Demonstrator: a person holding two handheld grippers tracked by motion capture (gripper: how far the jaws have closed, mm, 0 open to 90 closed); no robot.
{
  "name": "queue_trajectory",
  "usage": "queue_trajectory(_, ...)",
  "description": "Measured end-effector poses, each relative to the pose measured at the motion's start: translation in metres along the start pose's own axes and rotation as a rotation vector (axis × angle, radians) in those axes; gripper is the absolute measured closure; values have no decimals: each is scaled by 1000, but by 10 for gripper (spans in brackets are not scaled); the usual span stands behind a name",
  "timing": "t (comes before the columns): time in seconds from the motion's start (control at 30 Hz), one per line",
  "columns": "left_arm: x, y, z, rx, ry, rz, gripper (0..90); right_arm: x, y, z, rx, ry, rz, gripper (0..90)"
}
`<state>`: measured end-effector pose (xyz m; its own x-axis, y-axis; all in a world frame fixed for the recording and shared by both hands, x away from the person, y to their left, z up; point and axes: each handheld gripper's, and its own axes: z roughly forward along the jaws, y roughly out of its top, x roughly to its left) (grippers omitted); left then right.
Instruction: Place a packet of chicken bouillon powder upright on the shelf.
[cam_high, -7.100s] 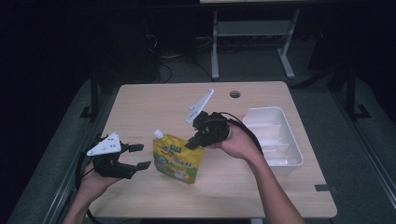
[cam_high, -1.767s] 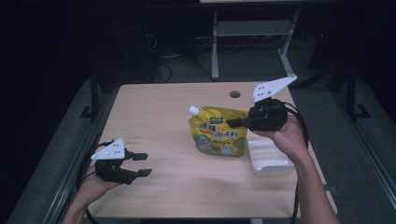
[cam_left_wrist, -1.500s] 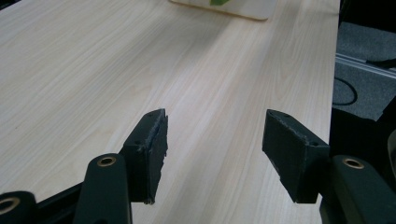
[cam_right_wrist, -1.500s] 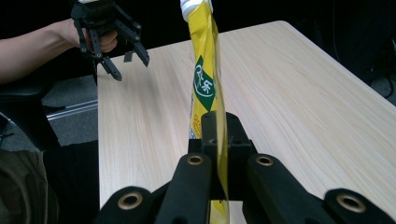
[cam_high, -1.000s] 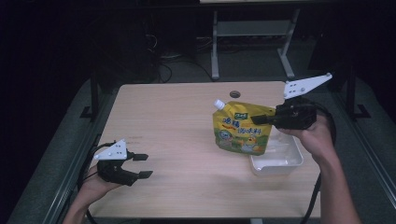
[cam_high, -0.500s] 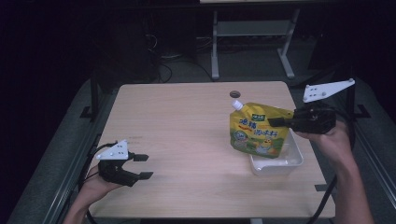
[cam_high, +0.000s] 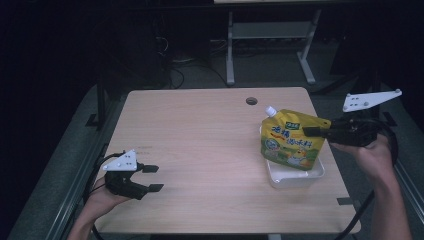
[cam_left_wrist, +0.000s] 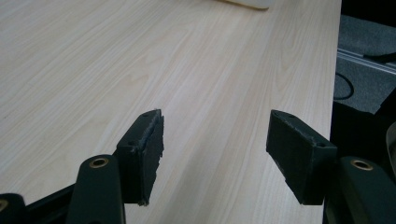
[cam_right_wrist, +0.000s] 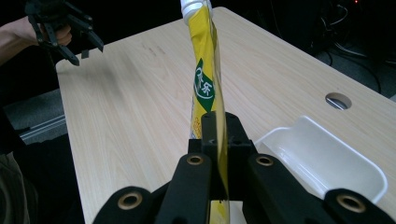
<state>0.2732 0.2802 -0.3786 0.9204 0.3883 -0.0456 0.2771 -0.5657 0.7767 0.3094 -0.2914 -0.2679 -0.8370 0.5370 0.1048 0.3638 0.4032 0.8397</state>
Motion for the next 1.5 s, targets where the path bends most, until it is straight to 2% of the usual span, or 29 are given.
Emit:
queue_trajectory(0.5, 0, 1, 2, 0, -11, -3, 360, -7, -20, -8, 3, -19, 32, 897)
queue_trajectory(1.5, 0, 1, 4, 12, -17, 1, 356, -14, -43, 4, 8, -6, 70, 896)
